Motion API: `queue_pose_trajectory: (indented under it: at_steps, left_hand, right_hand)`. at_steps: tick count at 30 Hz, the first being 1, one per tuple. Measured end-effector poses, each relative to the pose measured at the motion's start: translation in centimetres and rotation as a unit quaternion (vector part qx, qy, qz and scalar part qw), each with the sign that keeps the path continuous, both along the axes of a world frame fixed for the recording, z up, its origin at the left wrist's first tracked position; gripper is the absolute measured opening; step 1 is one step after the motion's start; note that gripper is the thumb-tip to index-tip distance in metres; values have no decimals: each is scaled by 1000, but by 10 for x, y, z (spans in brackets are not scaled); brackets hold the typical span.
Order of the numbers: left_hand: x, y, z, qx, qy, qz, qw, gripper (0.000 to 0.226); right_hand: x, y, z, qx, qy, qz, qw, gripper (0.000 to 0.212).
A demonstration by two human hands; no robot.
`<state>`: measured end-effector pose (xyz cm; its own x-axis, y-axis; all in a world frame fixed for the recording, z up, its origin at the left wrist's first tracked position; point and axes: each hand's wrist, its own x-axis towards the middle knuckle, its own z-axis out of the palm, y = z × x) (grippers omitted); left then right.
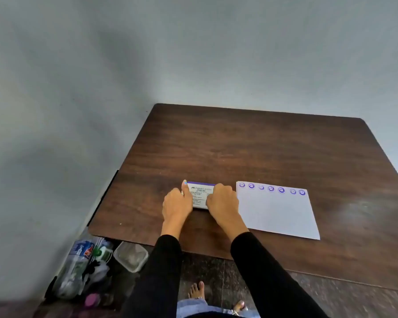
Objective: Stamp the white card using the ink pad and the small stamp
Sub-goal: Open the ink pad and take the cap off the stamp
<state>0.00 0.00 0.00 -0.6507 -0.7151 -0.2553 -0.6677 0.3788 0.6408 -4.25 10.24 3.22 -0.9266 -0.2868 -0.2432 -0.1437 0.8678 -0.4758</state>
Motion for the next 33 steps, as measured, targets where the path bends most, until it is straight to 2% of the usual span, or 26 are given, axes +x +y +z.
queue_pose_trajectory:
  at_steps: [5,15,22,33]
  left_hand:
    - [7,-2,-5,-13,0,7,1000,63]
    - [8,-3,-6,14,15,23,1000,68]
    - [0,-10,13,18,-33,27,999,76]
    - [-37,-27,44,44,28,38,998,69]
  right_hand:
    - [4,-2,-8,18,1,9,1000,27]
    - [8,-5,-15,-20,-37,-42,998,29]
    - [-7,-5,-1,13,-69,-43,997,35]
    - [-45,-13,29,37,24,-49,998,23]
